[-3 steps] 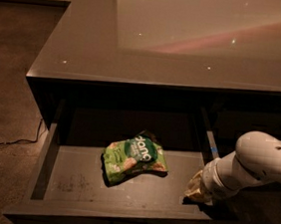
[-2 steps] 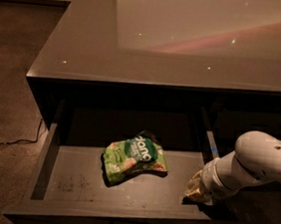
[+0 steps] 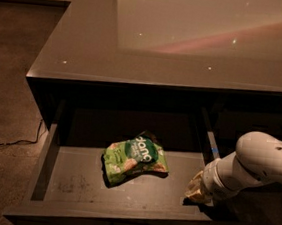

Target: Open top drawer

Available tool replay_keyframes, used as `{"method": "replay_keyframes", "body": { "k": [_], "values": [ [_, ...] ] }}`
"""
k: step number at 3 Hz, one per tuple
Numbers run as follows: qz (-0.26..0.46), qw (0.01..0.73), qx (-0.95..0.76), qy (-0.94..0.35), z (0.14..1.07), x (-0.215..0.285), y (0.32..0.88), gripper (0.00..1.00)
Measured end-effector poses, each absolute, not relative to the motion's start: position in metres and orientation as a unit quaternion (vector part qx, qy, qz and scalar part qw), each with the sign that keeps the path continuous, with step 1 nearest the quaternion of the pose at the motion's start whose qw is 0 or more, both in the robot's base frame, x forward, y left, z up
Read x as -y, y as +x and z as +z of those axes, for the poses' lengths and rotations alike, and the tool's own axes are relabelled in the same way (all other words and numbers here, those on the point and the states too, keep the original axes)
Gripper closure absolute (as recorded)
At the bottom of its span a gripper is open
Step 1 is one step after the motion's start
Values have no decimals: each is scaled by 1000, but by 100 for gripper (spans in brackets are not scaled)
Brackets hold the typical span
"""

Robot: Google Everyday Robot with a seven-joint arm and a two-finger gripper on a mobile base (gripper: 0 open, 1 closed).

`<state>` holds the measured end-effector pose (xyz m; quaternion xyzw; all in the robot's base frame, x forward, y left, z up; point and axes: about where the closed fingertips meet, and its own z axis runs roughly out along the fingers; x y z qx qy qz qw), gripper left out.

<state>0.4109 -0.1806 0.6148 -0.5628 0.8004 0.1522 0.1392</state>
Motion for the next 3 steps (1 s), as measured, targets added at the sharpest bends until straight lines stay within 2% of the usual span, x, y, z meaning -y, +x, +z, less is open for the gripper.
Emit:
{"method": "replay_keyframes", "body": {
  "k": [2,3],
  "values": [
    [152,139,-800,-563,615,181,411,12],
    [152,139,-800,-563,615,181,411,0]
  ]
}}
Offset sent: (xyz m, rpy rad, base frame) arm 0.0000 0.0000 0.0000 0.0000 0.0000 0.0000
